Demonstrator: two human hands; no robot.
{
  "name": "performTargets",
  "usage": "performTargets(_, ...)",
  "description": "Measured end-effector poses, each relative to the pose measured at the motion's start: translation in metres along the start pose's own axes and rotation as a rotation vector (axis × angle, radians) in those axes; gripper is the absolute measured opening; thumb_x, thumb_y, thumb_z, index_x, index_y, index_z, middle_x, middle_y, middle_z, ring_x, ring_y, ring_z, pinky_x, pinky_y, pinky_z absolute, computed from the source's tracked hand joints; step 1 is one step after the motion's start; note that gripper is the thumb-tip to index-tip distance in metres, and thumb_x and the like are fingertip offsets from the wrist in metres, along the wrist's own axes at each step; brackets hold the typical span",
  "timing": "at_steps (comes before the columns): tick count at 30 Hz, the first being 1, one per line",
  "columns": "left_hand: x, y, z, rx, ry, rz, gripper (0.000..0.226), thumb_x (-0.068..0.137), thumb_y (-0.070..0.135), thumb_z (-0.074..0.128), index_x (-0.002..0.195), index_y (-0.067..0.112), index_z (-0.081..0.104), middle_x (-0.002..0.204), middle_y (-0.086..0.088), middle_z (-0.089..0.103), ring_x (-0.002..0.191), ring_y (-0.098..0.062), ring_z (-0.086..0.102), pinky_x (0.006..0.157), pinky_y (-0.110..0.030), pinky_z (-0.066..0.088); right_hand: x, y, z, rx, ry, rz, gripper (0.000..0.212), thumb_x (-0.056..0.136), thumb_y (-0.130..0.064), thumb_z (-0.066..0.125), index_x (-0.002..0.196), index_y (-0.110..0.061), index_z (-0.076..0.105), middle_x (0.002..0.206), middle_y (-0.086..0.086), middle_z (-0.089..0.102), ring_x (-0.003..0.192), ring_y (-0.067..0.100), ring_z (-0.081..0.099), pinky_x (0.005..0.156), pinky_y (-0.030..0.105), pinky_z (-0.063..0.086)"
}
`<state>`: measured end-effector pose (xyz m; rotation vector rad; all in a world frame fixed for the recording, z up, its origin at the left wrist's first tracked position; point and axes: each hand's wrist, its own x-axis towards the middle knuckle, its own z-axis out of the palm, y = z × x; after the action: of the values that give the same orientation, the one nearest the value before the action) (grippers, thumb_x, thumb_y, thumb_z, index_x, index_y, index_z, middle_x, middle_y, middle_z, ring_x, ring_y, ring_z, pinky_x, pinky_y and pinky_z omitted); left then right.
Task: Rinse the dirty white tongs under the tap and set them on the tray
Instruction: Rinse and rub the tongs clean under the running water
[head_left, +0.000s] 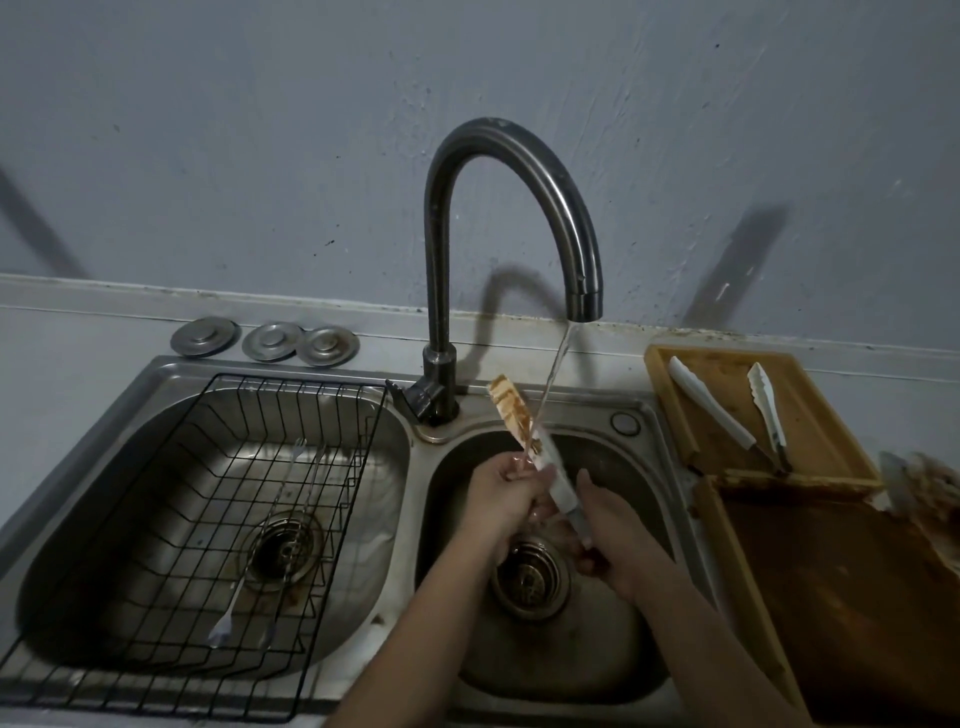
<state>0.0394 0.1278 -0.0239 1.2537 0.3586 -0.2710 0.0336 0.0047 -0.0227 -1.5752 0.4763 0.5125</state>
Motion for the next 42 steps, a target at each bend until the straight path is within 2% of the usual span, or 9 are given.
performTargets(2,0.0,-0.001,-0.003,-0.063,0.024,-0.031,0.017,0.09,0.011,0.059,0.074,0.006,0.056,0.045,-0.003,0.054,0.033,-0.01,0.044,0.039,-0.02,0.038,0.004,0.003,0.003,-0.26,0.109,-0.169,0.04,0.096,-0.044,0.035,0.117,-0.016,0.052,0.083,0.003,0.055,0.06,0.01,0.048,0.05,0.024,0.034)
performTargets(7,0.001,-0.002,-0.008,-0.179,-0.006,-0.117,0.023,0.097,0.02,0.049,0.086,0.002,0.059,0.056,-0.007,0.058,0.04,-0.012,0.054,0.039,-0.021,0.042,0.002,0.0,0.012,-0.71,0.121,-0.371,0.031,0.1,-0.031,0.032,0.084,-0.02,0.056,0.079,-0.003,0.057,0.073,0.011,0.055,0.064,0.024,0.04)
performTargets(14,0.003,-0.003,-0.02,-0.195,-0.087,-0.253,0.008,0.09,0.01,0.058,0.095,0.012,0.064,0.058,0.006,0.066,0.051,-0.001,0.061,0.054,-0.017,0.048,-0.003,-0.01,0.026,-1.231,0.216,-0.515,0.024,0.097,-0.03,0.037,0.112,-0.017,0.05,0.105,0.005,0.052,0.076,0.013,0.048,0.066,0.025,0.038)
performTargets(19,-0.003,-0.01,-0.019,-0.277,-0.107,-0.297,0.008,0.092,0.023,0.056,0.095,0.017,0.059,0.067,0.005,0.072,0.07,-0.009,0.065,0.069,-0.024,0.045,0.008,-0.022,0.032,-1.266,0.314,-0.521,0.046,0.099,-0.043,0.022,0.085,-0.016,0.057,0.088,0.006,0.059,0.073,0.018,0.057,0.065,0.03,0.041)
performTargets(24,-0.004,-0.005,-0.014,-0.209,-0.088,-0.334,0.032,0.098,0.038,0.04,0.076,0.02,0.055,0.047,0.011,0.061,0.045,-0.001,0.059,0.065,-0.022,0.042,0.004,-0.024,0.035,-1.423,0.427,-0.477,0.06,0.094,-0.057,0.017,0.08,-0.015,0.058,0.082,0.004,0.054,0.064,0.014,0.049,0.056,0.026,0.032)
performTargets(28,-0.002,0.0,-0.011,-0.192,-0.042,-0.358,0.048,0.099,0.045,0.032,0.07,0.017,0.058,0.045,0.009,0.061,0.051,-0.004,0.057,0.059,-0.021,0.042,0.001,-0.022,0.035,-1.381,0.436,-0.486,0.055,0.096,-0.053,0.02,0.077,-0.018,0.058,0.07,0.0,0.056,0.06,0.014,0.053,0.053,0.025,0.034)
performTargets(34,-0.002,-0.005,-0.009,-0.505,-0.005,-0.362,0.016,0.093,0.014,0.055,0.08,0.005,0.057,0.044,0.0,0.055,0.035,-0.007,0.052,0.041,-0.017,0.049,-0.008,-0.005,0.018,-1.391,0.323,-0.479,0.027,0.099,-0.029,0.035,0.118,-0.021,0.051,0.093,0.0,0.06,0.071,0.012,0.054,0.057,0.023,0.041)
performTargets(38,-0.009,-0.013,-0.001,-0.41,-0.081,-0.357,0.011,0.091,0.006,0.056,0.081,0.004,0.055,0.042,-0.003,0.06,0.034,-0.008,0.057,0.043,-0.017,0.052,-0.018,-0.005,0.003,-1.235,0.247,-0.308,0.028,0.099,-0.034,0.033,0.091,-0.02,0.056,0.081,-0.002,0.061,0.073,0.014,0.061,0.065,0.028,0.047)
performTargets(42,-0.012,-0.014,-0.004,-0.372,-0.086,-0.373,0.037,0.095,0.033,0.051,0.074,0.004,0.063,0.052,-0.016,0.067,0.05,-0.021,0.07,0.065,-0.026,0.058,-0.027,-0.006,-0.006,-1.133,0.204,-0.299,0.037,0.099,-0.042,0.025,0.069,-0.031,0.043,0.068,-0.006,0.055,0.063,0.008,0.055,0.059,0.027,0.039)
